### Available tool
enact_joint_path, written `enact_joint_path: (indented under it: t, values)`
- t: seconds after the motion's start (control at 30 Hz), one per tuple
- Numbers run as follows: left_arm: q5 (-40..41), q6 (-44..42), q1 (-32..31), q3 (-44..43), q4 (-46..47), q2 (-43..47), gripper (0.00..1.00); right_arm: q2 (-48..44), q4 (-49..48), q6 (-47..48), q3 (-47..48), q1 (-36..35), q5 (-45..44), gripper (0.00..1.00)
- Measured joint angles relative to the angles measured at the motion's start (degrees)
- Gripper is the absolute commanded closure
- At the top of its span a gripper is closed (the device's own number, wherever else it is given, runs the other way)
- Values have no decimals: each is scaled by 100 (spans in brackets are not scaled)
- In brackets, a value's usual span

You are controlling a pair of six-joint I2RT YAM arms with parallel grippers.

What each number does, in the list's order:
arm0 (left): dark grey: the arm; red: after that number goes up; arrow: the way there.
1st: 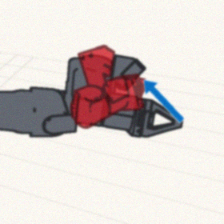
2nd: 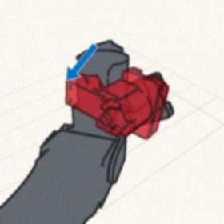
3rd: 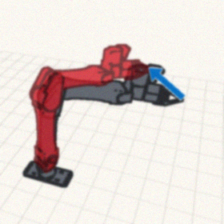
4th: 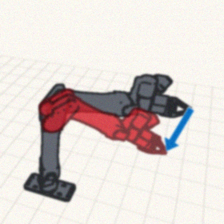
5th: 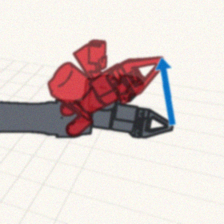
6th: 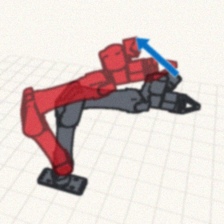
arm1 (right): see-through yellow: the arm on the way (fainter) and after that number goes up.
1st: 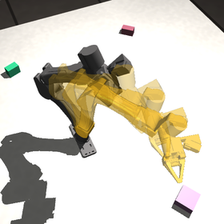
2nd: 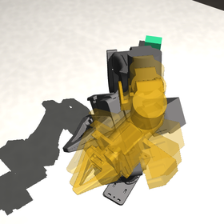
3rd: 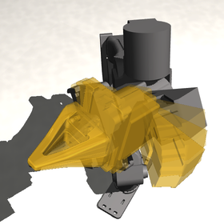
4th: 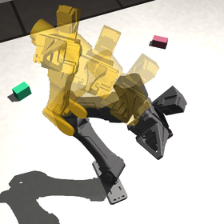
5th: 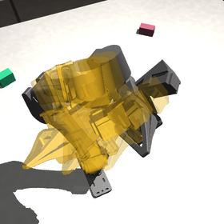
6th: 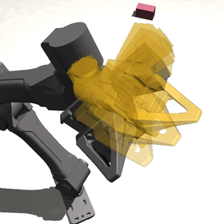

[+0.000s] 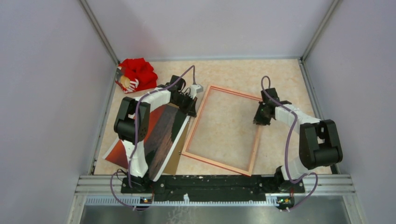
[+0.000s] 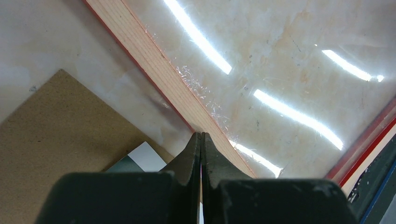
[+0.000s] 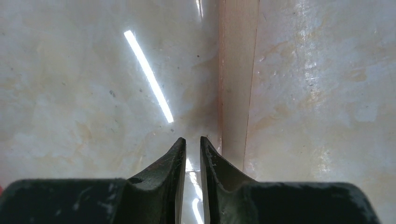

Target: Put the photo into the frame

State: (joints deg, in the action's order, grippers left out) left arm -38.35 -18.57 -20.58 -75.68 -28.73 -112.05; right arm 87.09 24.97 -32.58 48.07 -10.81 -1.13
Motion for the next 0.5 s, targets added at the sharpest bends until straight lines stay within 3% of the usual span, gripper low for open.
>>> enact_joint_path:
  t: [0.27, 0.5]
  values:
    - [-2, -46, 0, -118, -210, 0, 97, -507, 485, -24, 457, 114, 103, 31]
    - [44, -407, 35, -328, -501, 4, 95, -1390, 503, -48, 337, 605, 313, 20]
